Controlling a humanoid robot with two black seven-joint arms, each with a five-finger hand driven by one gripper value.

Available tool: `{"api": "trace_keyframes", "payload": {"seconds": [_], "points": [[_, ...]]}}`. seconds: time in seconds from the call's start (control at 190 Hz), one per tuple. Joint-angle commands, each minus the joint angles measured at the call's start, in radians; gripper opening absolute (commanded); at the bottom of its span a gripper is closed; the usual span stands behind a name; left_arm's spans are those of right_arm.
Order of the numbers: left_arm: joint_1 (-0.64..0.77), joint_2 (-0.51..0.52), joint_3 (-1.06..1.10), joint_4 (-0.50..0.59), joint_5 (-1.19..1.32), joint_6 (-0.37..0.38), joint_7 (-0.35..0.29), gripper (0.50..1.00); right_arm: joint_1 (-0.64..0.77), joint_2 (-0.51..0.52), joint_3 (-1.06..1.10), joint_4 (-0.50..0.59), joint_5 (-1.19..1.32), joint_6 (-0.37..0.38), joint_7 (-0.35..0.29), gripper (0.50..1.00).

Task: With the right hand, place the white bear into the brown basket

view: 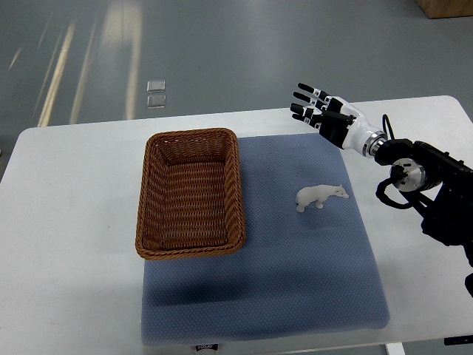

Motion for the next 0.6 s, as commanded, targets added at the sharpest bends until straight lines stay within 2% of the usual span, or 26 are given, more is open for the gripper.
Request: {"api": "trace_keyframes", "payload": {"seconds": [0.0, 0.596], "points": [[0.001, 0.000, 0.000, 0.000, 0.000, 0.000, -0.001, 1.000, 0.003, -0.001, -0.001, 0.000, 0.000, 0.003, -0.001, 0.930], [-0.009, 0.000, 0.002, -0.003, 0.000, 0.000, -0.004, 1.000, 0.006, -0.018, -0.022, 0.057, -0.017, -0.002, -0.002, 0.930]]}}
